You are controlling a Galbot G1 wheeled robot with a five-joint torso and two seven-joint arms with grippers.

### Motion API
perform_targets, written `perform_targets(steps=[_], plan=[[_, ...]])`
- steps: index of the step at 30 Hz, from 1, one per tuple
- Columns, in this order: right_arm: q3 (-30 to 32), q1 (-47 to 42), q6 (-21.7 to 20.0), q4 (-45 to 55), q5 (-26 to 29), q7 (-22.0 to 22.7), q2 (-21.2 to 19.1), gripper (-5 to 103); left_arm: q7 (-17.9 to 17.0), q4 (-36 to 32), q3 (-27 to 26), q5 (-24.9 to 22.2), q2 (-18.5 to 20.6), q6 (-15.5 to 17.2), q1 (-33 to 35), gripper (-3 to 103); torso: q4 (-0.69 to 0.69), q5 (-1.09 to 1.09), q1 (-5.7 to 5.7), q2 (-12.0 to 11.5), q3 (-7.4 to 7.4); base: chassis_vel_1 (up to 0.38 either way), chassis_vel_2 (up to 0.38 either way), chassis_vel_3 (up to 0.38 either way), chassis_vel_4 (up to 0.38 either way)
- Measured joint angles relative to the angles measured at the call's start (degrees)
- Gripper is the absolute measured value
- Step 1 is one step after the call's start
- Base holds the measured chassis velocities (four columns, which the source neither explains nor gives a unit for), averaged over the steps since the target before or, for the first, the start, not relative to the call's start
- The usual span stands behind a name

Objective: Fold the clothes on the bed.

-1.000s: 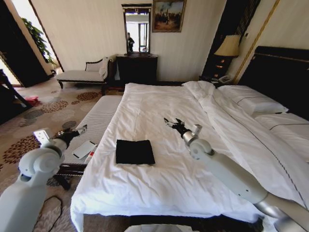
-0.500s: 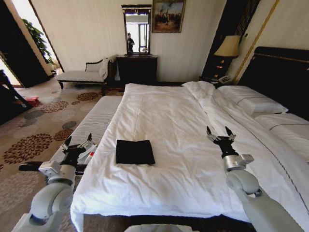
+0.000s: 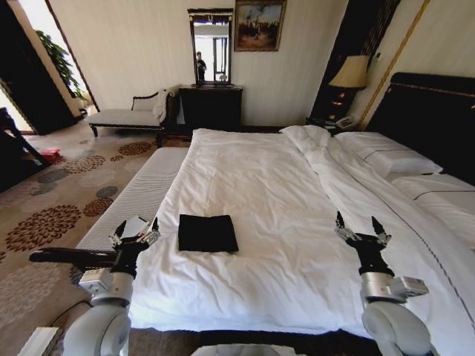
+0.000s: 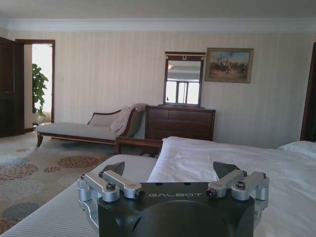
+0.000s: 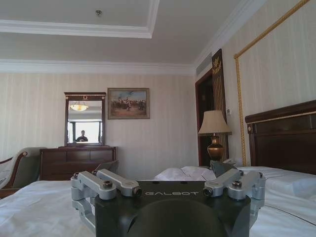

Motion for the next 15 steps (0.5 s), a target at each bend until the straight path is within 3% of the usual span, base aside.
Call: perform_targets(steps=[6, 15], plan=[[-0.9, 0.0, 0.5, 0.0, -0.4, -1.6, 1.7, 100, 3.9, -0.3, -1.6, 0.1, -1.1, -0.7, 0.9, 100, -0.01, 0.0, -0.01, 0.0, -0.01, 0.0, 0.0, 0.0, 0.0], [-1.2, 0.1, 0.5, 0.0, -0.5, -1.8, 1.7, 100, 4.2, -0.4, -1.8, 0.0, -1.2, -0.7, 1.0, 100, -0.01, 0.0, -0.01, 0.0, 0.0, 0.0, 0.0, 0.0, 0.0]])
